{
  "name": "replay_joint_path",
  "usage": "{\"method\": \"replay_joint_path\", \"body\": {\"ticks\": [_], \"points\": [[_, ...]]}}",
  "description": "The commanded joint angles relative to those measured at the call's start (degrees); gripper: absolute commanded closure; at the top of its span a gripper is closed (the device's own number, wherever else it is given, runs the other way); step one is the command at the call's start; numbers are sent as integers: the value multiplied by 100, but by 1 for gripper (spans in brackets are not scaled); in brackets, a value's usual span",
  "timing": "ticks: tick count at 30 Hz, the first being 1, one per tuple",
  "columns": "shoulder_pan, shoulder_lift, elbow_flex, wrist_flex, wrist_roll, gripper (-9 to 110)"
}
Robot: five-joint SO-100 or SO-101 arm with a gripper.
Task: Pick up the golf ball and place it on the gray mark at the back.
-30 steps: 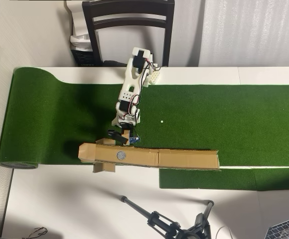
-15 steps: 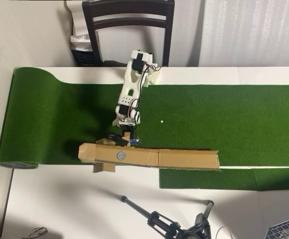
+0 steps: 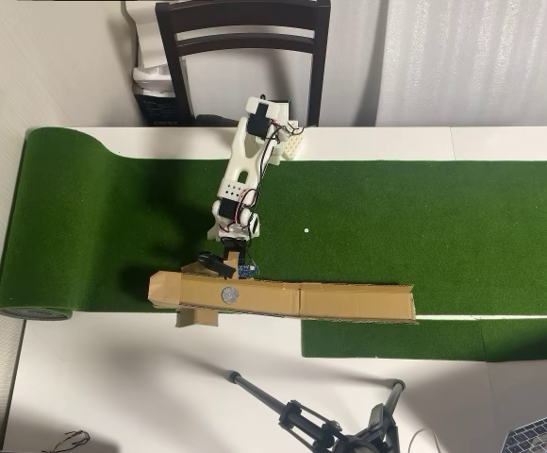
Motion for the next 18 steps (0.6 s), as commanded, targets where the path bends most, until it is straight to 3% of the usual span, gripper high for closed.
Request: {"method": "replay_joint_path", "body": {"ticks": [1, 18], "points": [[53, 132, -457, -18, -158, 57], [-18, 114, -97, -9, -158, 58]]}}
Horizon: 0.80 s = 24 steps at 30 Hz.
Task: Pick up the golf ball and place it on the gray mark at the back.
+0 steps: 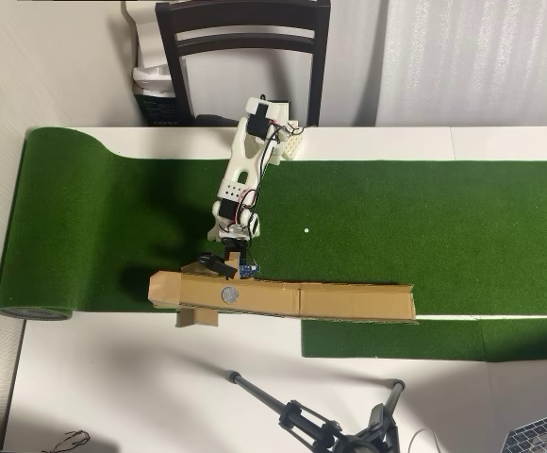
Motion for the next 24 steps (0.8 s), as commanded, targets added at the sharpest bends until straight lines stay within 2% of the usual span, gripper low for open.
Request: {"method": "replay_joint_path", "body": {"ticks": [1, 24], "points": [[-18, 149, -97, 0, -53, 58], [-18, 167, 299, -9, -9, 58]]}}
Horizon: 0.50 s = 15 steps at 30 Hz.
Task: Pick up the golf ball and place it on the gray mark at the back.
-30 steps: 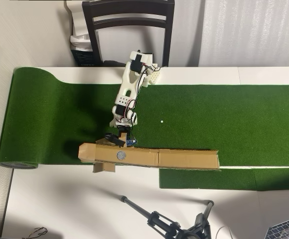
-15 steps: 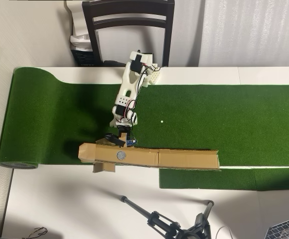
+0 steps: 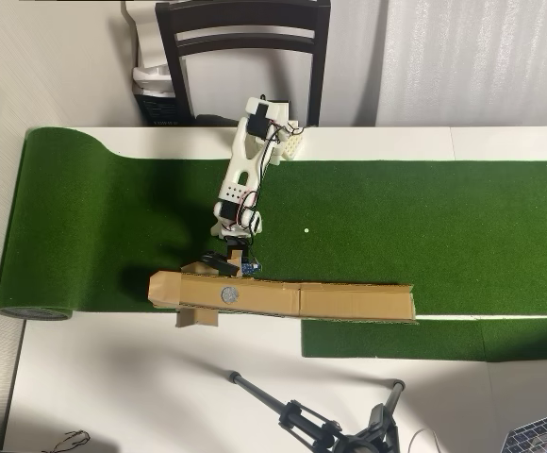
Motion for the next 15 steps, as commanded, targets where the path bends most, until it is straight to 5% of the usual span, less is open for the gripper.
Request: {"method": "replay_joint_path", "body": {"ticks": [1, 15], "points": [[-18, 167, -114, -18, 0, 58], [-18, 237, -123, -88, 18, 72]]}}
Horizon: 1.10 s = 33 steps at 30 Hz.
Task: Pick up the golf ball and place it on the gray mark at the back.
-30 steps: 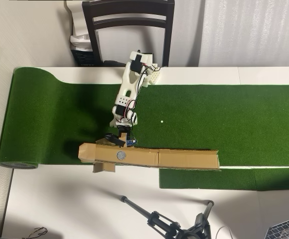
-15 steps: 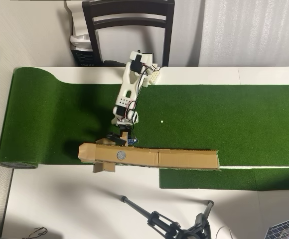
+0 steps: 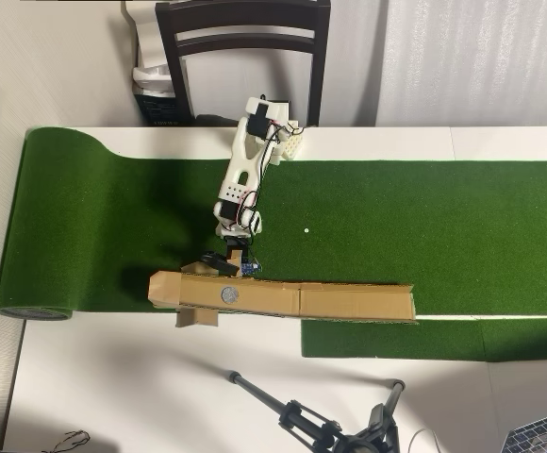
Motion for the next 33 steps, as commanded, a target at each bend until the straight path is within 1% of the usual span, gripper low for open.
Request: {"method": "replay_joint_path", "body": {"ticks": [1, 7, 14, 17, 26, 30, 33], "points": [[-18, 237, -123, -88, 18, 73], [-18, 246, -123, -88, 18, 80], [9, 246, -132, -88, 26, 86], [9, 255, -185, -88, 26, 86], [-176, 308, -1600, 53, 26, 86], [-237, 712, -2338, 571, 18, 86], [-246, 1099, -2769, 729, -9, 86]]}}
